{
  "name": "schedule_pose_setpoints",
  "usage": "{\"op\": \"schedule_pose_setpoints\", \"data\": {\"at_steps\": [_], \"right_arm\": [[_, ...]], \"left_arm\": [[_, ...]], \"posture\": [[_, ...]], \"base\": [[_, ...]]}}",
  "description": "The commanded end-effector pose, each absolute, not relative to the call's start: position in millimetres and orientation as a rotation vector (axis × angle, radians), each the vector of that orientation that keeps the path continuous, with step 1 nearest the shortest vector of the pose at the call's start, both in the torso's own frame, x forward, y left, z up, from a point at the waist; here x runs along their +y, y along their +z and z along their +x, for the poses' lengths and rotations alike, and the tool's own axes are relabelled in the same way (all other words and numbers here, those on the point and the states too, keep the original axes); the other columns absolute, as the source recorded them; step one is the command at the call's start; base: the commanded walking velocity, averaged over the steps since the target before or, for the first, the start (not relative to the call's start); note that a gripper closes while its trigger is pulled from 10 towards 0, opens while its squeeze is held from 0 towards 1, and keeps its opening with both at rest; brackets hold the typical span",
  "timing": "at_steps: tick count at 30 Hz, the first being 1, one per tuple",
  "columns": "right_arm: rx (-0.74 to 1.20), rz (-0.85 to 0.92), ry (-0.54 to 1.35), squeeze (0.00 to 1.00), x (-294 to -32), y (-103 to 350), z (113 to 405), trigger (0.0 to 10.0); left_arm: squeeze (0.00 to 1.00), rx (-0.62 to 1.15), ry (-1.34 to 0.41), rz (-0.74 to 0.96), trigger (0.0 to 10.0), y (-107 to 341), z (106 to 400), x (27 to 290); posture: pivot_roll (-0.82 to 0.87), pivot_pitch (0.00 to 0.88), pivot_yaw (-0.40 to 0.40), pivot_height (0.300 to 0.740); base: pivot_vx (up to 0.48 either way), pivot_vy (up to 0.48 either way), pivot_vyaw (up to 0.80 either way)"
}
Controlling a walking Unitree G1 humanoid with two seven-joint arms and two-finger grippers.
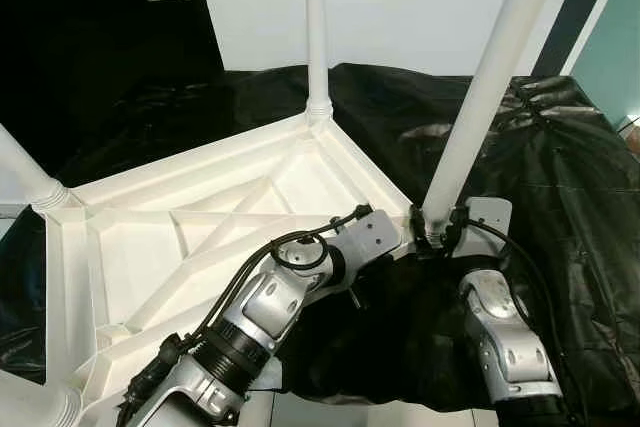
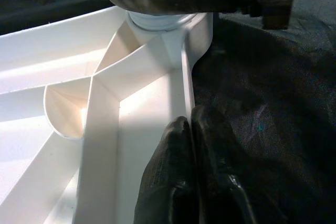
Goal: Building children table
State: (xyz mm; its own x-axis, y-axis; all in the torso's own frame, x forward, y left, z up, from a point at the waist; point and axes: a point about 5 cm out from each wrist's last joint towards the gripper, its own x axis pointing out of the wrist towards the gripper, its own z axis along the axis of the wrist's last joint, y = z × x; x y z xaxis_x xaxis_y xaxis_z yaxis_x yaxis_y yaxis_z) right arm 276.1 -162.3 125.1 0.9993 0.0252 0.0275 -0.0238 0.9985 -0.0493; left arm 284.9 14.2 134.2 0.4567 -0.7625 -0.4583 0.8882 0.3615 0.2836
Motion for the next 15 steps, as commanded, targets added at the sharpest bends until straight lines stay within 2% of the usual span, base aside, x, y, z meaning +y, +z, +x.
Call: {"op": "schedule_pose_setpoints", "data": {"at_steps": [1,3,4,5,11,15], "right_arm": [[-0.053,-0.023,0.148,1.00,-177,130,276,10.0],[-0.058,-0.012,0.190,1.00,-181,132,276,10.0],[-0.059,-0.002,0.229,0.35,-186,135,280,10.0],[-0.064,-0.009,0.255,0.00,-188,138,283,10.0],[-0.063,-0.038,0.338,0.00,-196,144,294,10.0],[-0.043,-0.091,0.485,0.00,-194,149,307,10.0]], "left_arm": [[0.00,0.246,-1.057,0.555,10.0,139,288,17],[0.00,0.245,-1.056,0.555,10.0,139,289,16],[0.00,0.243,-1.055,0.555,10.0,139,289,16],[0.00,0.242,-1.054,0.555,10.0,139,289,16],[0.00,0.240,-1.052,0.557,10.0,139,290,16],[0.00,0.238,-1.050,0.558,10.0,139,291,16]], "posture": [[-0.08,0.000,0.023,0.740],[-0.08,0.000,0.023,0.740],[-0.08,0.000,0.022,0.740],[-0.08,0.000,0.022,0.740],[-0.08,0.000,0.018,0.740],[-0.07,0.000,0.014,0.740]], "base": [[0.000,0.000,0.00],[0.000,0.000,0.00],[0.000,0.000,0.00],[0.000,0.000,0.00],[0.000,0.000,0.00],[0.000,0.000,0.00]]}}
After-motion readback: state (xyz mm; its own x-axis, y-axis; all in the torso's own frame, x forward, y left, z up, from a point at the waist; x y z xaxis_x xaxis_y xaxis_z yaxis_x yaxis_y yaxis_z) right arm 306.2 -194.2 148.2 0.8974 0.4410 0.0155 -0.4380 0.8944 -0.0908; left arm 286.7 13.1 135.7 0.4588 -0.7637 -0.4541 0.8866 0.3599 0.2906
